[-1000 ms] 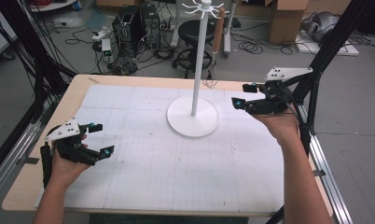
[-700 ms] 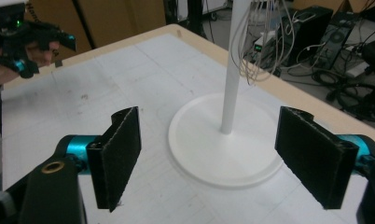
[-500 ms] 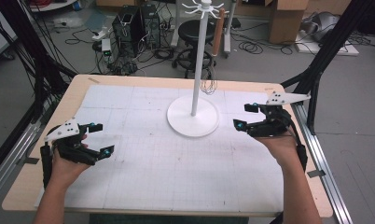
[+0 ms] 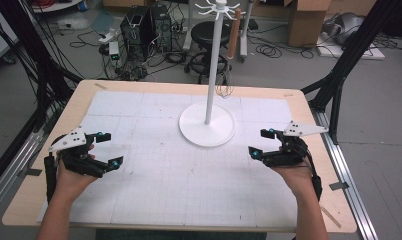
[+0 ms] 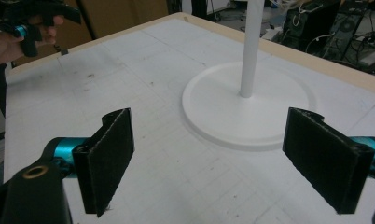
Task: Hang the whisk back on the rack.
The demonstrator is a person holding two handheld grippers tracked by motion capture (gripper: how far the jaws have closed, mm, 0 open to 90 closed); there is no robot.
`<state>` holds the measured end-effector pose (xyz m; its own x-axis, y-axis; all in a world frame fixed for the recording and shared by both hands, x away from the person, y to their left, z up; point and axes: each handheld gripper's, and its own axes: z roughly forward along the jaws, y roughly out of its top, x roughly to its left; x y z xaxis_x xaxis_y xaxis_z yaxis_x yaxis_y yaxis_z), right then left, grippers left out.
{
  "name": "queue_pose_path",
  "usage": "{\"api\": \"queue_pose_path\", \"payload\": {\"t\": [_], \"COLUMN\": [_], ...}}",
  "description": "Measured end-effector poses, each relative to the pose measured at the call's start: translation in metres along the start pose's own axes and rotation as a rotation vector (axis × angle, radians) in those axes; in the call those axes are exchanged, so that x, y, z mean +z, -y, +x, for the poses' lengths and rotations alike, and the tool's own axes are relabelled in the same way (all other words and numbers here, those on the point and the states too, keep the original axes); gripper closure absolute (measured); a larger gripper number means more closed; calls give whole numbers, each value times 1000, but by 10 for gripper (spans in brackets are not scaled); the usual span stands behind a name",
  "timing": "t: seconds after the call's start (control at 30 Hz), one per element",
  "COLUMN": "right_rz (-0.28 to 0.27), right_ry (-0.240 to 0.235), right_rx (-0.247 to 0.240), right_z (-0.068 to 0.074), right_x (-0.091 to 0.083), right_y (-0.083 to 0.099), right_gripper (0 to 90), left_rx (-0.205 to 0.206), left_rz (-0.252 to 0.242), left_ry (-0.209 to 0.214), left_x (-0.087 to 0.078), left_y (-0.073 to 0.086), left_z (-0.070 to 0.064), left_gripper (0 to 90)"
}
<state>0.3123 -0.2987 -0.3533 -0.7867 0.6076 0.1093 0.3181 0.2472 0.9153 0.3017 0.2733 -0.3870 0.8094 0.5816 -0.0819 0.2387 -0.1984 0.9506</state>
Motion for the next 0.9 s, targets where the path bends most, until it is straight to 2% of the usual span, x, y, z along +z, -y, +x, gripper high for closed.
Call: {"api": "queue_pose_path", "payload": {"t": [0.23,0.43,0.5,0.6,0.9], "right_rz": [-18,26,20,40,59], "right_ry": [6,3,-1,3,-3], "right_rx": [29,35,41,40,37], "right_z": [-3,-7,-8,-8,-6], "right_x": [-8,-6,-4,0,7], "right_y": [19,33,35,36,37], "right_gripper": [139,136,127,117,117], "left_rx": [-4,-8,-7,-11,-14], "left_rz": [4,1,1,-3,-5], "left_ry": [1,4,3,2,4], "left_x": [2,4,4,3,3], "left_y": [1,1,1,1,2], "left_z": [-1,1,1,1,2], "left_gripper": [17,17,17,17,17]}}
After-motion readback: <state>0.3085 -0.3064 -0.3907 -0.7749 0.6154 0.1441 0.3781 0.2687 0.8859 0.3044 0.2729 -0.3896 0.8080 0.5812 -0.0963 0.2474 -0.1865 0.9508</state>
